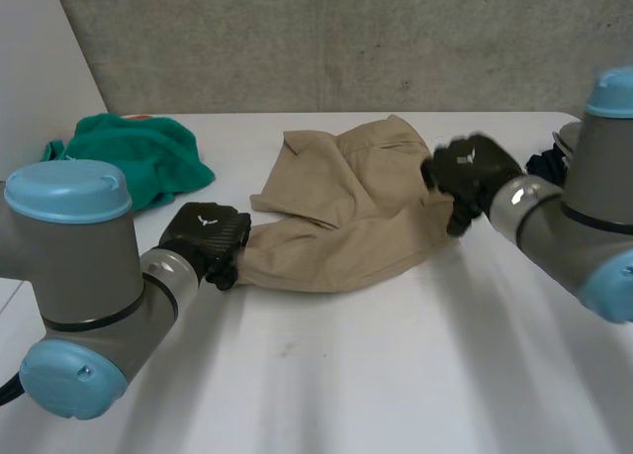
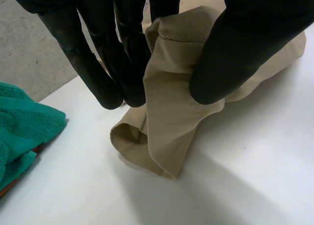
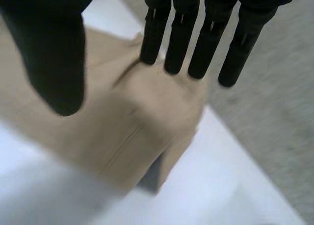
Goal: Fold the laundry.
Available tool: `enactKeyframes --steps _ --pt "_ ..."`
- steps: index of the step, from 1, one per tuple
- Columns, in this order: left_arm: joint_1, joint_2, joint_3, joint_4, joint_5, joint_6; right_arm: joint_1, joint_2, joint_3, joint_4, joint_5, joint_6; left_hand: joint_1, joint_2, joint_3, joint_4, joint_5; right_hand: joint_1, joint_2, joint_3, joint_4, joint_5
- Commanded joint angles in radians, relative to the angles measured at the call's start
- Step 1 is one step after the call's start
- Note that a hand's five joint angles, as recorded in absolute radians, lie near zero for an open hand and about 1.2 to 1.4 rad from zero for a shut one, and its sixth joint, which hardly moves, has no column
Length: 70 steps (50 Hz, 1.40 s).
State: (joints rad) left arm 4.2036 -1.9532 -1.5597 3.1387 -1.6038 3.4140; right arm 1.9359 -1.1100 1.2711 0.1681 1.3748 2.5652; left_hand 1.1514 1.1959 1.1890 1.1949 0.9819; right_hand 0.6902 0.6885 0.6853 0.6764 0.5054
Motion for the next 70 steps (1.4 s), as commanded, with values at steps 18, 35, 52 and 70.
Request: enactKeyframes --steps 18,35,52,70 --pt "0.009 -0.049 0.098 -0.019 -0.005 -0.010 -0.058 0.346 -0.002 -0.377 -0.114 -0.120 0.245 0.200 0.207 0.201 0.240 -0.072 -0.071 -0.067 -0.059 -0.062" --pt "0.024 -0.105 0.176 -0.055 -0.008 -0.012 -0.018 0.496 -0.165 -0.479 -0.109 -0.109 0.245 0.200 0.207 0.201 0.240 0.174 0.176 0.179 0.188 0.184" --pt "0.049 -0.001 0.225 -0.101 0.004 -0.075 -0.090 0.084 -0.122 -0.270 -0.128 0.102 0.245 0.200 0.207 0.201 0.240 0.706 0.708 0.711 0.720 0.716" --pt "0.042 0.099 0.211 -0.126 0.062 -0.142 -0.183 0.036 -0.452 0.544 -0.172 0.090 0.245 0.200 0.207 0.201 0.240 0.706 0.708 0.711 0.720 0.716"
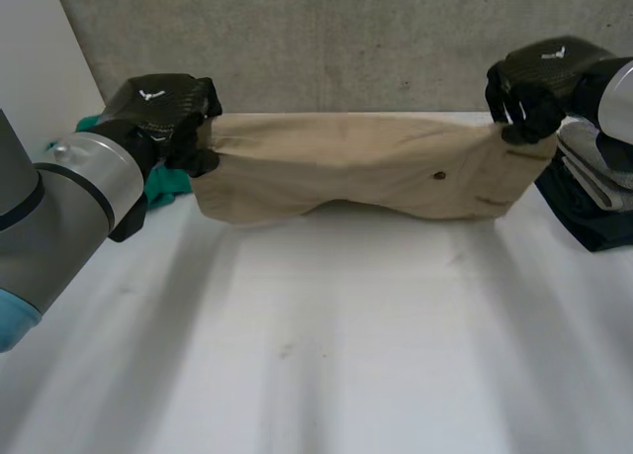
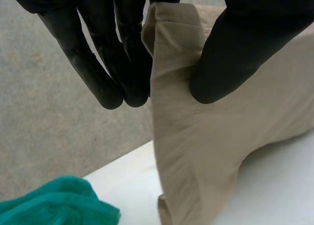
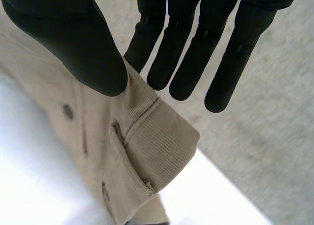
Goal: Fold the laundry.
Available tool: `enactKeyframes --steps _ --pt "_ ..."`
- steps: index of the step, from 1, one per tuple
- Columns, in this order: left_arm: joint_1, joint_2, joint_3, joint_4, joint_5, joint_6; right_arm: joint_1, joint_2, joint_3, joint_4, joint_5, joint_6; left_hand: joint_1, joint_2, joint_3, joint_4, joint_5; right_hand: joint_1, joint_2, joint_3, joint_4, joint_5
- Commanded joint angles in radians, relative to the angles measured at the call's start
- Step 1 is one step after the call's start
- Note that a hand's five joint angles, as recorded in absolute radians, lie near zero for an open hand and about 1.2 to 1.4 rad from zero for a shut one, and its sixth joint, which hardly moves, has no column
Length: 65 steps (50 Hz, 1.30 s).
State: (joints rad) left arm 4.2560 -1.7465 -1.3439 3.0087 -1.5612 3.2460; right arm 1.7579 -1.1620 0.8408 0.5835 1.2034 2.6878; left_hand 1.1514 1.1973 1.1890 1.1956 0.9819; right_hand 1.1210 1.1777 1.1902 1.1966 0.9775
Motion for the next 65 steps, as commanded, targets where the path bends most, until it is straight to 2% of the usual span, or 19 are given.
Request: enactKeyframes --steps 1,8,12,15,16,17,19,20,23,27,31,34,38,44,52,57,61,62,65 --pt "-0.011 -0.164 0.005 0.010 0.015 0.047 -0.002 0.106 -0.022 0.134 -0.001 -0.042 0.245 0.199 0.207 0.201 0.240 0.275 0.219 0.206 0.200 0.244" --pt "-0.007 -0.382 0.135 0.070 -0.025 0.143 0.048 0.258 -0.087 0.081 0.060 -0.123 0.245 0.199 0.207 0.201 0.240 0.275 0.219 0.206 0.200 0.244" --pt "-0.004 -0.421 0.302 0.221 -0.023 0.143 0.087 0.304 -0.202 -0.143 0.120 -0.057 0.245 0.199 0.207 0.201 0.240 0.275 0.219 0.206 0.200 0.244" --pt "-0.007 -0.412 0.406 0.404 -0.008 0.120 0.107 0.279 -0.252 -0.423 0.160 0.052 0.245 0.199 0.207 0.201 0.240 0.275 0.219 0.206 0.200 0.244" --pt "-0.004 -0.406 0.443 0.514 0.000 0.103 0.110 0.268 -0.250 -0.495 0.172 0.085 0.245 0.199 0.207 0.201 0.240 0.275 0.219 0.206 0.200 0.244" --pt "-0.002 -0.401 0.456 0.569 0.000 0.095 0.117 0.239 -0.235 -0.654 0.200 0.151 0.245 0.199 0.207 0.201 0.240 0.275 0.219 0.206 0.200 0.244" --pt "0.005 -0.398 0.473 0.668 -0.010 0.078 0.123 0.202 -0.210 -0.810 0.234 0.205 0.245 0.199 0.207 0.201 0.240 0.275 0.219 0.206 0.200 0.244" --pt "0.012 -0.393 0.474 0.734 -0.029 0.066 0.120 0.171 -0.183 -0.959 0.269 0.243 0.245 0.199 0.207 0.201 0.240 0.275 0.219 0.206 0.200 0.244" --pt "0.013 -0.378 0.462 0.756 -0.042 0.063 0.123 0.142 -0.143 -1.050 0.297 0.245 0.245 0.199 0.207 0.201 0.240 0.275 0.219 0.206 0.200 0.244" --pt "0.016 -0.348 0.389 0.681 -0.016 0.052 0.130 0.117 -0.092 -1.001 0.263 0.242 0.245 0.199 0.207 0.201 0.240 0.275 0.219 0.206 0.200 0.244" --pt "0.028 -0.300 0.258 0.633 0.001 0.051 0.129 0.113 0.004 -0.866 0.190 0.237 0.245 0.199 0.207 0.201 0.240 0.275 0.219 0.206 0.200 0.244" --pt "0.033 -0.278 0.162 0.631 0.012 0.051 0.129 0.117 0.070 -0.818 0.157 0.225 0.245 0.199 0.207 0.201 0.240 0.275 0.219 0.206 0.200 0.244" --pt "0.032 -0.277 -0.022 0.645 0.070 0.051 0.108 0.139 0.237 -0.771 0.111 0.153 0.245 0.199 0.207 0.201 0.240 0.275 0.219 0.206 0.200 0.244" --pt "0.019 -0.324 -0.185 0.671 0.153 0.061 0.084 0.182 0.428 -0.774 0.097 0.037 0.245 0.199 0.207 0.201 0.240 0.275 0.219 0.206 0.200 0.244" --pt "0.008 -0.305 -0.328 0.650 0.158 0.078 0.064 0.163 0.580 -0.720 0.093 -0.045 0.245 0.199 0.207 0.201 0.240 0.275 0.219 0.206 0.200 0.244" --pt "-0.018 -0.170 -0.405 0.494 0.167 0.101 0.057 0.030 0.606 -0.490 0.071 -0.123 0.245 0.199 0.207 0.201 0.240 0.275 0.219 0.206 0.200 0.244" --pt "-0.057 -0.058 -0.425 0.227 0.173 0.158 0.022 -0.054 0.600 -0.260 0.056 -0.244 0.245 0.199 0.207 0.201 0.240 0.275 0.219 0.206 0.200 0.244" --pt "-0.074 -0.023 -0.426 0.109 0.170 0.194 0.005 -0.080 0.594 -0.152 0.048 -0.306 0.245 0.199 0.207 0.201 0.240 0.275 0.219 0.206 0.200 0.244" --pt "-0.097 0.025 -0.434 -0.087 0.156 0.263 -0.038 -0.119 0.587 0.046 0.038 -0.449 0.245 0.199 0.207 0.201 0.240 0.275 0.219 0.206 0.200 0.244"
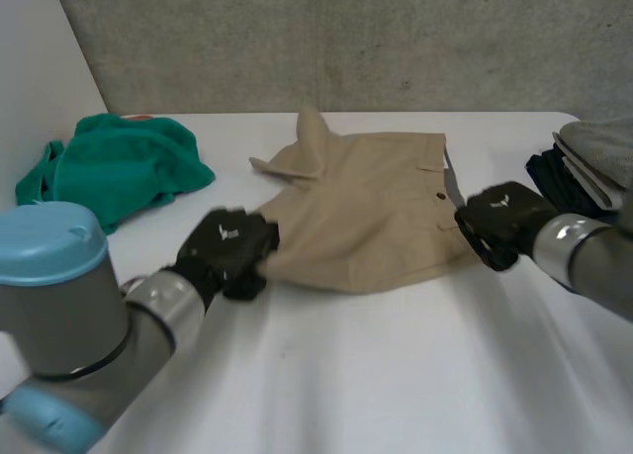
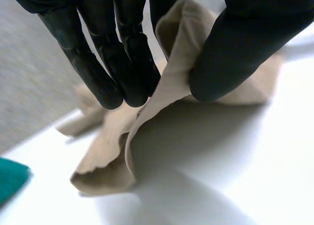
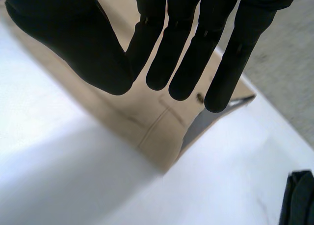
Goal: Fold the laundry.
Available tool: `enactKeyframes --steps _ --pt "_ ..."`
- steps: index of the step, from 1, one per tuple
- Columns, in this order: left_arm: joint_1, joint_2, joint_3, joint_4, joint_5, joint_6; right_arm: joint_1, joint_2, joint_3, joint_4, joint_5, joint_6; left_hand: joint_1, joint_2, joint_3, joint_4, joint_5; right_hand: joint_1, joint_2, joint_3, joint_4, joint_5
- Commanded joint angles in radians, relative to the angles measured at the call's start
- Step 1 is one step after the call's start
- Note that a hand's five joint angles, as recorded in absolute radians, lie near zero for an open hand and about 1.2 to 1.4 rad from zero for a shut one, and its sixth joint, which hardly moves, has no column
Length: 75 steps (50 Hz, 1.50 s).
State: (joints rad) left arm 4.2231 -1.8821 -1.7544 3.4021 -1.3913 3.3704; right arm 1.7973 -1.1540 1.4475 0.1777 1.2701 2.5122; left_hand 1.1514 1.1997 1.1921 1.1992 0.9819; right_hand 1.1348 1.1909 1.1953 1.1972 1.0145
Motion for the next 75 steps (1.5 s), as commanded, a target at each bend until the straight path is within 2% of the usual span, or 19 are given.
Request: enactKeyframes --steps 1,4,6,7,15,19,31,35,36,39,42,46,50,53,54,59,65,72,75 --pt "-0.066 0.172 -0.027 -0.524 -0.018 0.155 -0.090 -0.134 -0.019 0.492 -0.032 -0.300 0.245 0.197 0.204 0.197 0.240 0.261 0.205 0.201 0.199 0.207" --pt "-0.066 0.198 -0.027 -0.578 -0.044 0.194 -0.104 -0.148 -0.012 0.504 -0.063 -0.342 0.245 0.197 0.204 0.197 0.240 0.261 0.205 0.201 0.199 0.207" --pt "-0.069 0.204 -0.022 -0.557 -0.060 0.198 -0.093 -0.147 0.007 0.464 -0.083 -0.302 0.245 0.197 0.204 0.197 0.240 -0.197 -0.253 -0.258 -0.260 -0.252" --pt "-0.069 0.204 -0.020 -0.541 -0.067 0.198 -0.089 -0.145 0.020 0.432 -0.093 -0.277 0.245 0.197 0.204 0.197 0.240 -0.310 -0.366 -0.371 -0.373 -0.365" --pt "-0.060 0.181 0.102 -0.327 -0.149 0.188 -0.096 -0.138 0.223 -0.036 -0.133 -0.006 0.245 0.197 0.204 0.197 0.240 -0.537 -0.593 -0.597 -0.599 -0.591" --pt "-0.058 0.135 0.182 -0.323 -0.173 0.169 -0.073 -0.110 0.290 -0.147 -0.133 0.062 0.245 0.197 0.204 0.197 0.240 -0.584 -0.641 -0.645 -0.647 -0.639" --pt "-0.028 0.029 0.328 -0.392 -0.224 0.107 -0.013 0.014 0.330 -0.365 -0.103 0.059 0.245 0.197 0.204 0.197 0.240 -0.561 -0.617 -0.622 -0.623 -0.615" --pt "-0.015 0.024 0.335 -0.415 -0.221 0.086 -0.003 0.057 0.318 -0.422 -0.074 0.051 0.245 0.197 0.204 0.197 0.240 -0.222 -0.278 -0.282 -0.284 -0.276" --pt "-0.017 0.027 0.332 -0.422 -0.218 0.075 -0.006 0.066 0.306 -0.455 -0.055 0.054 0.245 0.197 0.204 0.197 0.240 0.218 0.162 0.158 0.156 0.164" --pt "-0.018 0.028 0.313 -0.443 -0.213 0.058 -0.013 0.059 0.304 -0.503 -0.012 0.062 0.245 0.197 0.204 0.197 0.240 0.261 0.205 0.201 0.199 0.207" --pt "-0.018 0.029 0.280 -0.471 -0.204 0.057 -0.019 0.022 0.312 -0.494 -0.003 0.057 0.245 0.197 0.204 0.197 0.240 0.261 0.205 0.201 0.199 0.207" --pt "-0.025 0.055 0.204 -0.538 -0.166 0.063 -0.041 -0.127 0.327 -0.339 -0.024 0.002 0.245 0.197 0.204 0.197 0.240 0.261 0.205 0.201 0.199 0.207" --pt "-0.037 0.116 0.093 -0.641 -0.109 0.110 -0.114 -0.266 0.294 0.008 -0.112 -0.177 0.245 0.197 0.204 0.197 0.240 0.261 0.205 0.201 0.199 0.207" --pt "-0.040 0.132 0.044 -0.690 -0.091 0.147 -0.179 -0.271 0.268 0.196 -0.144 -0.292 0.245 0.197 0.204 0.197 0.240 0.261 0.205 0.201 0.199 0.207" --pt "-0.043 0.135 0.021 -0.716 -0.074 0.173 -0.202 -0.268 0.242 0.312 -0.150 -0.385 0.245 0.197 0.204 0.197 0.240 0.261 0.205 0.201 0.199 0.207" --pt "-0.058 0.130 0.007 -0.777 -0.071 0.242 -0.217 -0.216 0.163 0.575 -0.107 -0.607 0.245 0.197 0.204 0.197 0.240 0.261 0.205 0.201 0.199 0.207" --pt "-0.066 0.067 0.094 -0.730 -0.106 0.261 -0.142 -0.133 0.088 0.562 -0.078 -0.489 0.245 0.197 0.204 0.197 0.240 0.261 0.205 0.201 0.199 0.207" --pt "-0.068 -0.101 0.309 -0.540 -0.169 0.261 -0.081 -0.050 -0.013 0.439 -0.052 -0.356 0.245 0.197 0.204 0.197 0.240 0.261 0.205 0.201 0.199 0.207" --pt "-0.068 -0.193 0.447 -0.436 -0.192 0.264 -0.056 -0.013 -0.079 0.335 -0.002 -0.277 0.245 0.197 0.204 0.197 0.240 0.261 0.205 0.201 0.199 0.207"
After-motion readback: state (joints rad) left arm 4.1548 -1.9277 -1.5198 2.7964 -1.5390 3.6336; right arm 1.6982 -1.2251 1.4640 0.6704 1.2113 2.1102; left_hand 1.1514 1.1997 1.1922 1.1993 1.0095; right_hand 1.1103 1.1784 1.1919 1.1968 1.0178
